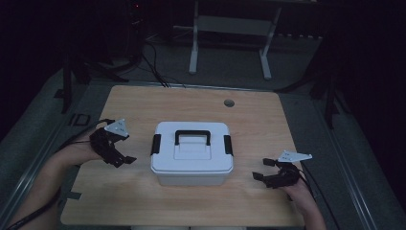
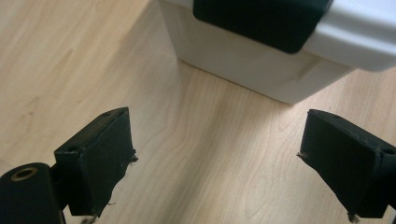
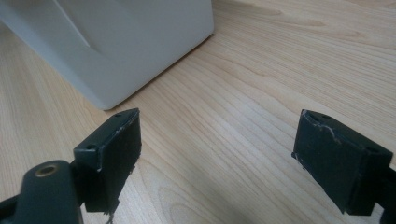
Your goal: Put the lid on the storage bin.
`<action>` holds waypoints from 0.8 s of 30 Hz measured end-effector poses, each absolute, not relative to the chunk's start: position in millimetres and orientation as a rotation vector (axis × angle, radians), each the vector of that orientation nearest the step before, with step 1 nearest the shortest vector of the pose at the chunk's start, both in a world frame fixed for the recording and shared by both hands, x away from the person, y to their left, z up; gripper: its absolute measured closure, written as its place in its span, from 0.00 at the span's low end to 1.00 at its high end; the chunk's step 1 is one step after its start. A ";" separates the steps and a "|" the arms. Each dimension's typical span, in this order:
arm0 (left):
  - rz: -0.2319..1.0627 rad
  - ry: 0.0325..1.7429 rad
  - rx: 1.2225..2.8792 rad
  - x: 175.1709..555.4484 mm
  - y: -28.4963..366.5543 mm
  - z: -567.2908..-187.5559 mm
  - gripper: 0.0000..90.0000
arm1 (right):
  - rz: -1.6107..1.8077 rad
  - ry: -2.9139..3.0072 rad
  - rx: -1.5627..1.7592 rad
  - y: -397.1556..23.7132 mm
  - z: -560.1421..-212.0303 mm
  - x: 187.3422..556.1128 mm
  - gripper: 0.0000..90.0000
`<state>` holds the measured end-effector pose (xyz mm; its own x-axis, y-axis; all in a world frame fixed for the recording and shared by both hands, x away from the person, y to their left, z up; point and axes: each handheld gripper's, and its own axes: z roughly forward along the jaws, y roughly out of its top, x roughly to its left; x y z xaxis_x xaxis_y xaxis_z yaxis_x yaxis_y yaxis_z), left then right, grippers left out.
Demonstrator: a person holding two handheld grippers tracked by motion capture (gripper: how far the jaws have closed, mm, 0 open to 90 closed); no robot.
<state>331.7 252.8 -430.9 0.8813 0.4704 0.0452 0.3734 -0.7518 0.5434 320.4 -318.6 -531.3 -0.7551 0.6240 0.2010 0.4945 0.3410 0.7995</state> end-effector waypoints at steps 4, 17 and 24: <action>0.227 0.633 2.479 327.5 258.1 -446.3 0.10 | 1.377 2.455 1.030 -318.8 -533.1 320.2 0.17; 0.191 0.690 2.470 315.6 270.5 -493.8 0.10 | 1.373 2.445 1.032 -317.7 -534.6 319.9 0.17; 0.193 0.740 2.422 308.0 277.3 -512.9 0.10 | 1.369 2.439 1.034 -317.2 -536.5 319.5 0.17</action>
<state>308.0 277.3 -512.9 0.8347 0.5498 -0.0327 0.4637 -0.6694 0.5805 319.5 -317.2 -536.5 -0.7486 0.6363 0.1864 0.4906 0.3424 0.8013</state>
